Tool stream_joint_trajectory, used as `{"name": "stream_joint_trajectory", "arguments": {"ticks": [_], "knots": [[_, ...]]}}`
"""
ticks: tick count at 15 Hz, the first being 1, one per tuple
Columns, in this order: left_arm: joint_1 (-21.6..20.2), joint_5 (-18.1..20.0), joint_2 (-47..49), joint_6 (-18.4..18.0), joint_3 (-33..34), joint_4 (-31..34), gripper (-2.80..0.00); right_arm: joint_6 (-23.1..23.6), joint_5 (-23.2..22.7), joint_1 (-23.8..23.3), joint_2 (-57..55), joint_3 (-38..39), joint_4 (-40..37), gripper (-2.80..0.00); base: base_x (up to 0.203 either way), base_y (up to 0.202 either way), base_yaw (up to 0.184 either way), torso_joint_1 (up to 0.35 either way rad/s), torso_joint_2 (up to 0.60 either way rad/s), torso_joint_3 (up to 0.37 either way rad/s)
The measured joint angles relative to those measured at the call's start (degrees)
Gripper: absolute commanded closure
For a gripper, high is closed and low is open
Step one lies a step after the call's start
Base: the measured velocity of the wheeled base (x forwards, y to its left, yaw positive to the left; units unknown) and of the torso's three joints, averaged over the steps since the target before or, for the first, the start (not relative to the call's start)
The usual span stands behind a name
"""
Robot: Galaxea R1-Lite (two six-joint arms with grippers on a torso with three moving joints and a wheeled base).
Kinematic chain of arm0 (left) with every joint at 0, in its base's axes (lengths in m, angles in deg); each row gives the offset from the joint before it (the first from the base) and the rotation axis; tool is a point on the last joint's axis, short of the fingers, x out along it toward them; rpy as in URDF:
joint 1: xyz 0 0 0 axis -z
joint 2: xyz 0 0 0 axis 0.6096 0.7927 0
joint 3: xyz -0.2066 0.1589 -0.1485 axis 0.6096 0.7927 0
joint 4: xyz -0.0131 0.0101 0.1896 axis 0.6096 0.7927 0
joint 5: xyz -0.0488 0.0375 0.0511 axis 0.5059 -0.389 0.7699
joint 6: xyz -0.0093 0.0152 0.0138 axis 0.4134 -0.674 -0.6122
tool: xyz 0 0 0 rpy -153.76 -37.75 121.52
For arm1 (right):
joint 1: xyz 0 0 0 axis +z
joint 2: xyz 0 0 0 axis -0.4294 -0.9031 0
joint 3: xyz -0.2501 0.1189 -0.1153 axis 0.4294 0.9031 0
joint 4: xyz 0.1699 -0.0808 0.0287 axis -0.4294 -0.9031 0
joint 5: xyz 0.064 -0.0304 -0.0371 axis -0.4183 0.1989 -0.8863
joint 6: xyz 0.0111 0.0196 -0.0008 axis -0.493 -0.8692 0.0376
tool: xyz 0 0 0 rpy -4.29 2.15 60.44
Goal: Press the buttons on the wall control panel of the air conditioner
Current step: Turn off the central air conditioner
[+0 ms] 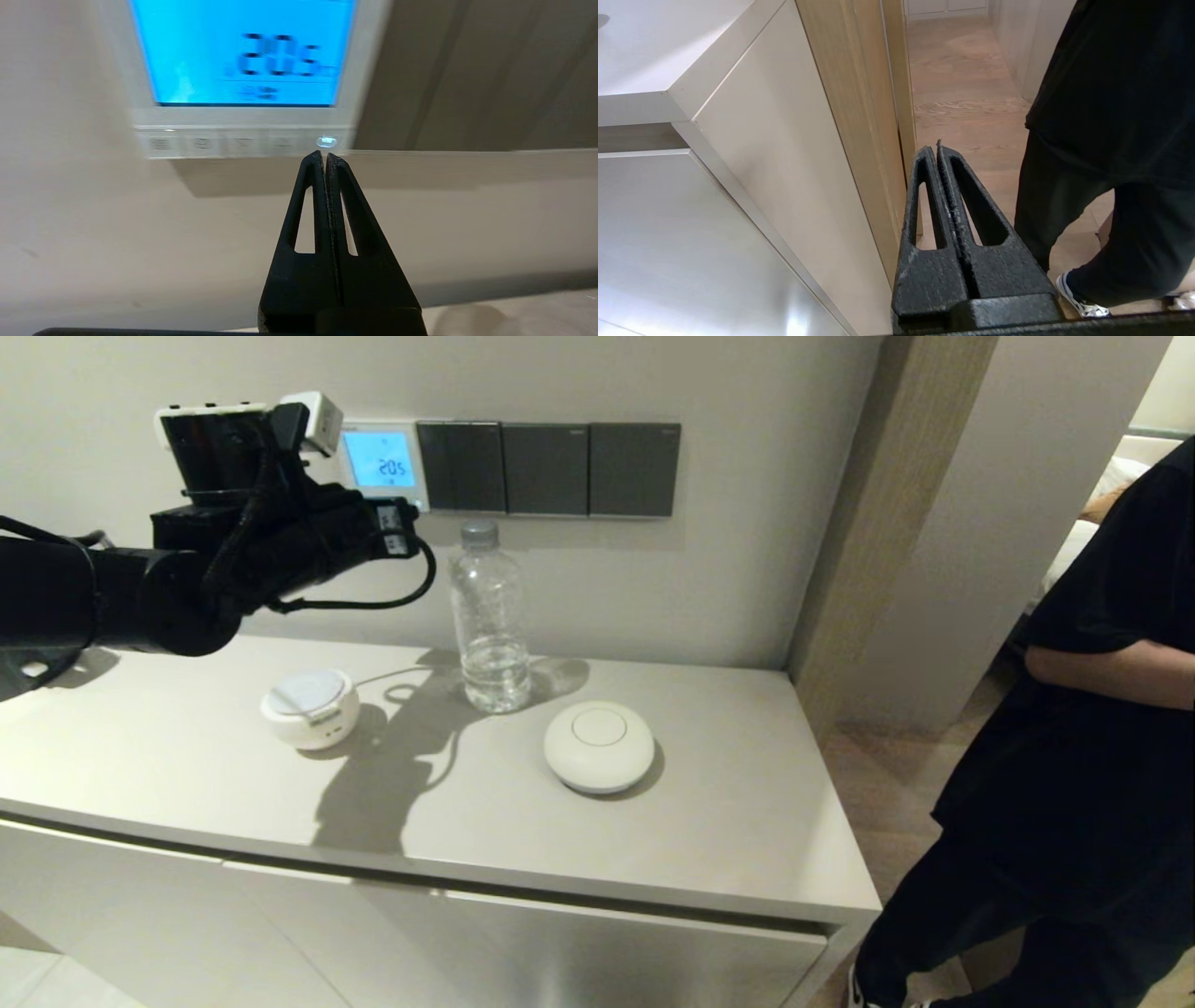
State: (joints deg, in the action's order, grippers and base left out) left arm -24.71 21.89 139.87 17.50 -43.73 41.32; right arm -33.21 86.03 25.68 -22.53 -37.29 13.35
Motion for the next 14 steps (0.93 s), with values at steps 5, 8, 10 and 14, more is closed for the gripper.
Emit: {"name": "stream_joint_trajectory", "arguments": {"ticks": [5, 8, 10, 14], "knots": [[-0.8, 0.1, 1.6, 0.2, -1.1, 0.0, 0.00, 0.0, 0.0, 0.0, 0.0, 0.0, 0.0, 0.00, 0.000, 0.000, 0.000, 0.000, 0.00, 0.000], [-0.6, 0.1, 2.1, 0.4, -1.3, -0.1, 0.00, 0.0, 0.0, 0.0, 0.0, 0.0, 0.0, 0.00, 0.000, 0.000, 0.000, 0.000, 0.00, 0.000], [-0.5, 0.1, 2.2, 0.4, -1.3, -0.1, 0.00, 0.0, 0.0, 0.0, 0.0, 0.0, 0.0, 0.00, 0.000, 0.000, 0.000, 0.000, 0.00, 0.000], [-0.5, 0.1, 1.8, 0.9, -1.2, 0.0, 0.00, 0.0, 0.0, 0.0, 0.0, 0.0, 0.0, 0.00, 0.000, 0.000, 0.000, 0.000, 0.00, 0.000]]}}
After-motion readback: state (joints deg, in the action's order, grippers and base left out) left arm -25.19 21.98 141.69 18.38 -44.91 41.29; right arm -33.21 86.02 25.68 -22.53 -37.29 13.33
